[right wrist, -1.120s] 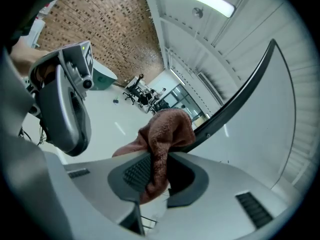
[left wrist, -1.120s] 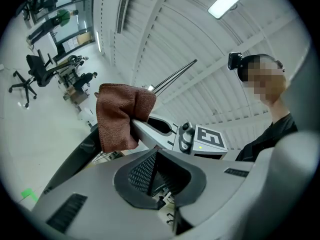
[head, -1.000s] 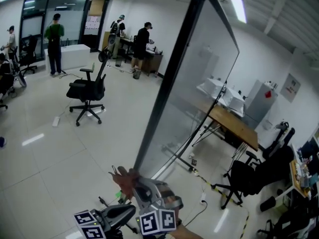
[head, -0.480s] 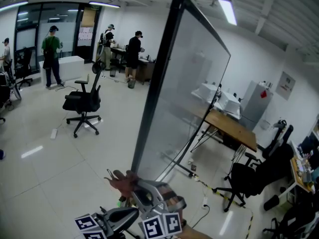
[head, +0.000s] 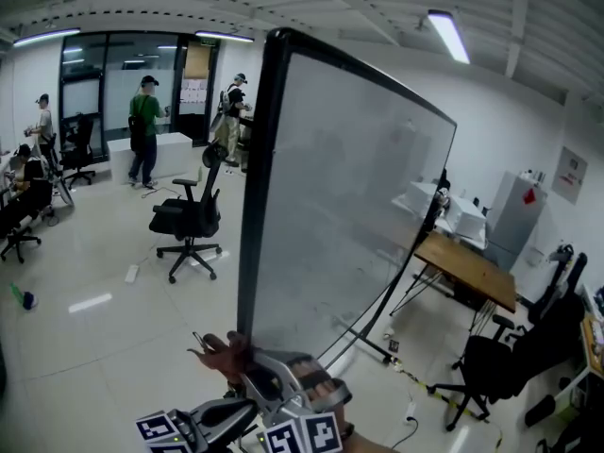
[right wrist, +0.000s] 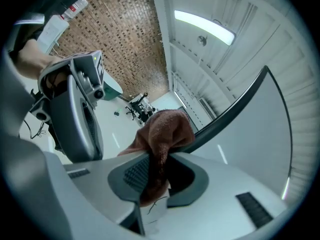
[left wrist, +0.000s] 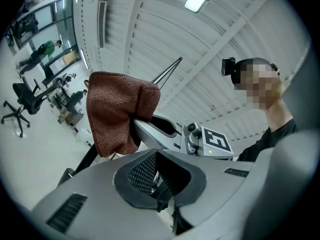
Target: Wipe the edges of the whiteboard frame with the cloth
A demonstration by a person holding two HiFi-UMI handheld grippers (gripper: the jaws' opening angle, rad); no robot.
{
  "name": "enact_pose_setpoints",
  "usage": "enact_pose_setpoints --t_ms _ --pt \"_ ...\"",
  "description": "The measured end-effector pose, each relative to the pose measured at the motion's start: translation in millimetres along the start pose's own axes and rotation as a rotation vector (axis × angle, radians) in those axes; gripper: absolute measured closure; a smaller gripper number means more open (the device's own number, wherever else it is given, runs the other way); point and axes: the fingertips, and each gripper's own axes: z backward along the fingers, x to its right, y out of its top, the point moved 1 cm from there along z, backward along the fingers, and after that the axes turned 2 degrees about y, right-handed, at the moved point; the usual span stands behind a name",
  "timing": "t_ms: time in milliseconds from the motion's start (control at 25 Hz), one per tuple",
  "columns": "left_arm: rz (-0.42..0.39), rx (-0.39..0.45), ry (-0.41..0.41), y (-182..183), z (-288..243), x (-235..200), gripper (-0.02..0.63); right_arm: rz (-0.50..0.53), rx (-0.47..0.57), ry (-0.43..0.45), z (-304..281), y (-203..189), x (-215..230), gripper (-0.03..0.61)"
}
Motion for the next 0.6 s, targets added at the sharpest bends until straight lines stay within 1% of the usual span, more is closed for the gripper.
enact_pose_setpoints --t_ms 320,600 --pt "-0.105 0.065 0.121 16.6 -33.5 19.9 0.626 0.048 0.121 0.038 13.1 7.7 22.4 0.502" --pt "-0.180 0.114 0.233 14.1 -46.9 38.1 0.626 0.089 0.227 0.071 24.2 14.6 42.2 0.500"
